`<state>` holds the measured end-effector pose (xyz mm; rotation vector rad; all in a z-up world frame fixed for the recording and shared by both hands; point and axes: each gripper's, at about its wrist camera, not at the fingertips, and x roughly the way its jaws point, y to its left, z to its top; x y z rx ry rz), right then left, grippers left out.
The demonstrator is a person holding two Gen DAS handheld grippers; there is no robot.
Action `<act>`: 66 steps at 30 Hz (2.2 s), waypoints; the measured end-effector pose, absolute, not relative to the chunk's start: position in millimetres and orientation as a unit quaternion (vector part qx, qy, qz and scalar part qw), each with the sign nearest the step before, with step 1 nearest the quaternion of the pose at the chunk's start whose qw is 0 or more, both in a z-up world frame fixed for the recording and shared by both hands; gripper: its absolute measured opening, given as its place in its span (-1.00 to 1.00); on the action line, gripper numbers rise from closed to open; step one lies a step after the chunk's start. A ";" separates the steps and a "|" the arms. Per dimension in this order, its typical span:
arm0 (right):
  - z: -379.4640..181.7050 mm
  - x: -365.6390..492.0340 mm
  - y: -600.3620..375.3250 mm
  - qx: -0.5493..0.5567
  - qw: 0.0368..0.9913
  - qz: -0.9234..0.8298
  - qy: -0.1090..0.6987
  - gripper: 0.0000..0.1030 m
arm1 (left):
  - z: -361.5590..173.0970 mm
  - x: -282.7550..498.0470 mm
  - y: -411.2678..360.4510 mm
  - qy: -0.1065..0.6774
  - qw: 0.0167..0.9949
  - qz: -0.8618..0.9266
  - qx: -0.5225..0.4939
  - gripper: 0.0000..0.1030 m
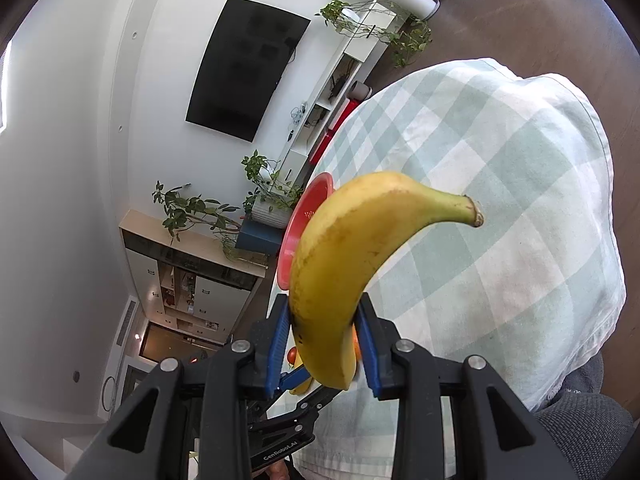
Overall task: Organize fruits
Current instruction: 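Lift the banana with the right tool while the left tool grasps a dark plum, then lower the banana into the red bowl with the right tool while the left tool drops the plum in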
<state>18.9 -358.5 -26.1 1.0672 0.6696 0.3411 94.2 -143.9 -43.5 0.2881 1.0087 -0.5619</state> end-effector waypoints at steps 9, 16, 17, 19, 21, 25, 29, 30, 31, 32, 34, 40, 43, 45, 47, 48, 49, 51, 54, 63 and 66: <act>-24.9 22.3 -357.7 0.493 0.795 0.168 0.312 -0.32 | -53.6 99.3 -145.9 0.481 0.827 -0.258 0.132 -0.44; -25.2 28.2 -351.3 0.485 0.796 0.175 0.318 -0.32 | -54.2 97.7 -141.4 0.474 0.831 -0.263 0.124 -0.46; -25.2 28.8 -349.9 0.484 0.796 0.175 0.319 -0.32 | -54.0 97.8 -140.4 0.473 0.832 -0.263 0.122 -0.46; -24.5 30.3 -347.8 0.482 0.797 0.176 0.320 -0.32 | -53.0 97.3 -138.0 0.471 0.834 -0.263 0.117 -0.46; -23.4 30.9 -346.7 0.480 0.798 0.176 0.321 -0.32 | -50.7 96.6 -133.9 0.467 0.837 -0.262 0.111 -0.46; -21.0 32.7 -343.5 0.474 0.800 0.176 0.322 -0.32 | -43.8 92.8 -120.8 0.463 0.842 -0.260 0.097 -0.46; -18.5 36.2 -337.5 0.466 0.802 0.180 0.327 -0.32 | -31.0 88.3 -104.5 0.456 0.848 -0.260 0.077 -0.46; -17.6 37.9 -335.8 0.464 0.803 0.181 0.328 -0.32 | -26.5 88.3 -100.0 0.453 0.850 -0.259 0.071 -0.46; -16.4 39.9 -334.0 0.461 0.804 0.183 0.329 -0.31 | -21.5 88.1 -95.2 0.449 0.853 -0.258 0.067 -0.46; -15.0 42.5 -331.9 0.458 0.804 0.185 0.330 -0.31 | -16.2 89.1 -90.5 0.445 0.855 -0.259 0.062 -0.46; -11.1 49.2 -326.5 0.450 0.807 0.191 0.332 -0.32 | -4.4 94.8 -80.6 0.436 0.860 -0.261 0.048 -0.46; 5.6 82.6 -306.1 0.419 0.815 0.212 0.339 -0.32 | 37.1 135.5 -63.0 0.407 0.873 -0.265 0.029 -0.46; 17.5 106.1 -293.0 0.398 0.820 0.225 0.344 -0.32 | 54.4 164.1 -60.0 0.396 0.879 -0.262 0.030 -0.46; 27.2 126.2 -284.3 0.382 0.823 0.235 0.347 -0.32 | 62.6 185.6 -59.6 0.396 0.880 -0.263 0.028 -0.46; 36.1 148.5 -275.9 0.367 0.825 0.243 0.355 -0.32 | 69.5 208.5 -59.7 0.396 0.881 -0.259 0.030 -0.46; 39.5 160.7 -271.4 0.359 0.825 0.246 0.360 -0.32 | 71.9 220.1 -59.1 0.396 0.881 -0.257 0.028 -0.46; 42.5 172.1 -267.0 0.351 0.826 0.246 0.366 -0.32 | 74.1 232.0 -57.6 0.397 0.882 -0.255 0.023 -0.46; 45.3 195.3 -259.2 0.336 0.827 0.245 0.378 -0.32 | 74.3 255.9 -56.3 0.402 0.881 -0.248 0.019 -0.46; 41.7 226.8 -253.8 0.326 0.826 0.239 0.394 -0.32 | 65.9 286.6 -54.5 0.412 0.878 -0.244 0.010 -0.46; -0.8 282.9 -245.1 0.314 0.808 0.212 0.452 -0.32 | 14.6 328.8 -57.9 0.449 0.862 -0.237 0.005 -0.46; -12.3 290.2 -240.2 0.304 0.807 0.202 0.463 -0.32 | 0.1 333.5 -60.9 0.456 0.858 -0.236 0.007 -0.46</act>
